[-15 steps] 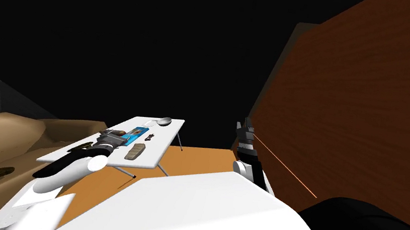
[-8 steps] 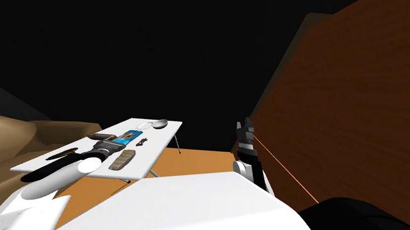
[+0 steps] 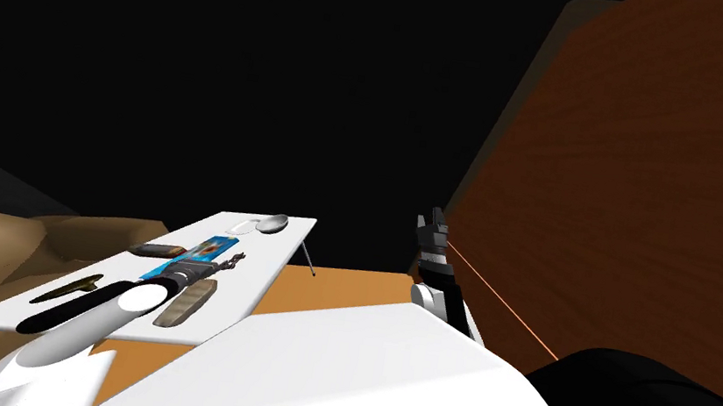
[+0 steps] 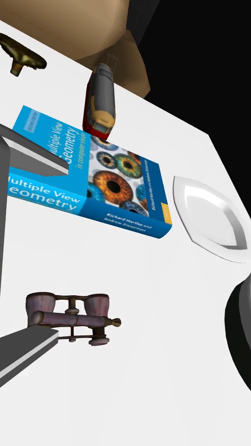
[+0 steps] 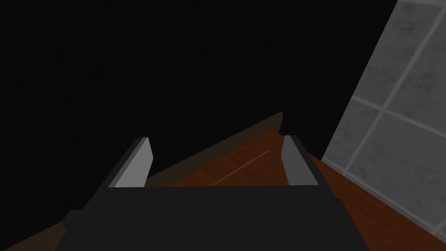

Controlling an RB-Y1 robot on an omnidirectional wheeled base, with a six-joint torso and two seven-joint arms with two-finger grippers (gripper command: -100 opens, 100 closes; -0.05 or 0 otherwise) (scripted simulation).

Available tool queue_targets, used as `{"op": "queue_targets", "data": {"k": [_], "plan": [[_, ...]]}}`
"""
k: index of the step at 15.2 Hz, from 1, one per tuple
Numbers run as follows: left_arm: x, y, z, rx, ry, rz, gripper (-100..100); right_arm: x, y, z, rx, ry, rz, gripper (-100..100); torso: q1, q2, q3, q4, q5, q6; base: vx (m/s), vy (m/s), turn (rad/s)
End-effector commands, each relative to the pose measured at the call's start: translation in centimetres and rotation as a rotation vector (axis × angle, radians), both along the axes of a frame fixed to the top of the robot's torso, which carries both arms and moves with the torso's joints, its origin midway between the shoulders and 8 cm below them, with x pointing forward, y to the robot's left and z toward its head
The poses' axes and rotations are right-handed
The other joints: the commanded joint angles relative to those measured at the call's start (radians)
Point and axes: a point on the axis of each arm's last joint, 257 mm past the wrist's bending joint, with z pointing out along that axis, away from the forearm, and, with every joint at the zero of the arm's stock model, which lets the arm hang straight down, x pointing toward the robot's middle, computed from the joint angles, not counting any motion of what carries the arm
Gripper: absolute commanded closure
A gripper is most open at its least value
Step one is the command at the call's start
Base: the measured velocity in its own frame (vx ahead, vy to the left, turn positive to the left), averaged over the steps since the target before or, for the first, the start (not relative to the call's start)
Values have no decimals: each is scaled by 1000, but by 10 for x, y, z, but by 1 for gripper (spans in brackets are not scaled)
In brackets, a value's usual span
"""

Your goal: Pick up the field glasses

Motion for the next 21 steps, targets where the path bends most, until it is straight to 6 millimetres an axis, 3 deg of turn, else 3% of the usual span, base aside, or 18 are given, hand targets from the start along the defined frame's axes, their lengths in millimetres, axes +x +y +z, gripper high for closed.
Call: {"op": "queue_targets", "data": {"k": [1,5,6,7,9,10,15,16,21], "plan": [[-9,0,-15,-64,12,15,-100,0,0,0,0,0,0,0,0,0,0,0,0,0,135,-53,9],[-25,-6,-47,-176,45,40,-100,0,0,0,0,0,0,0,1,0,0,0,0,0,121,-47,8],[-21,-2,-38,-145,33,35,-100,0,0,0,0,0,0,0,1,1,0,0,0,0,65,-29,7],[-16,-8,-47,-155,24,37,-100,0,0,0,0,0,0,0,2,2,1,0,0,0,34,34,-5],[-17,-7,-46,-157,29,36,-100,0,0,0,0,0,0,0,8,6,3,1,1,0,18,66,-22],[-16,-7,-46,-156,27,36,100,0,0,0,0,0,0,0,8,7,4,1,2,0,6,17,-5],[-15,-8,-45,-157,25,33,100,0,0,0,0,0,0,0,9,9,5,1,2,-2,1,1,-6],[-23,-6,-45,-172,38,37,-100,0,0,0,0,0,0,0,9,9,5,1,2,-2,3,38,24],[-28,-5,-44,-182,47,39,-100,0,0,0,0,0,0,0,15,9,5,1,4,-2,-1,67,16]]}}
